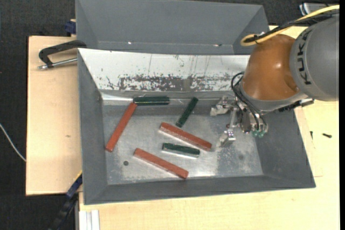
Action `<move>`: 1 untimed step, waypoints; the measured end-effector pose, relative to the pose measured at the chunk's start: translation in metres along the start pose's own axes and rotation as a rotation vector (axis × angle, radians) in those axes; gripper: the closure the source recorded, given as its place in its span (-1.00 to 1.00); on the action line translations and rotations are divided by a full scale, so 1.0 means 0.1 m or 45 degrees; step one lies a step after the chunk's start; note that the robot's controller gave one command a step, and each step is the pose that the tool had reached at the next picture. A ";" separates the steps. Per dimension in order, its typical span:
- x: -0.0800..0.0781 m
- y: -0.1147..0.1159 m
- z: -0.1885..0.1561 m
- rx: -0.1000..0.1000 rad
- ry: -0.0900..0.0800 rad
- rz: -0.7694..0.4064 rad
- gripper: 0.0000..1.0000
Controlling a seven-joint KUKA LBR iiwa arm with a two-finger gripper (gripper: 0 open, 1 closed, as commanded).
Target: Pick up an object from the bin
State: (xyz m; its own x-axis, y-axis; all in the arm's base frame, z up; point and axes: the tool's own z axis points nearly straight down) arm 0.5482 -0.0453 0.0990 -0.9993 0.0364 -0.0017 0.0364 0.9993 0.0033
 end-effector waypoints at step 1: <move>0.03 0.29 0.20 0.001 0.004 -0.106 1.00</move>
Offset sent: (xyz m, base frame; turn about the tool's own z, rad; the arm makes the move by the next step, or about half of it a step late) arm 0.0000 0.0000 0.0000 0.0000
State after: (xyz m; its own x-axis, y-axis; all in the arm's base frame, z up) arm 0.5463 -0.0162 0.0788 -0.9989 -0.0466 0.0010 -0.0465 0.9989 0.0021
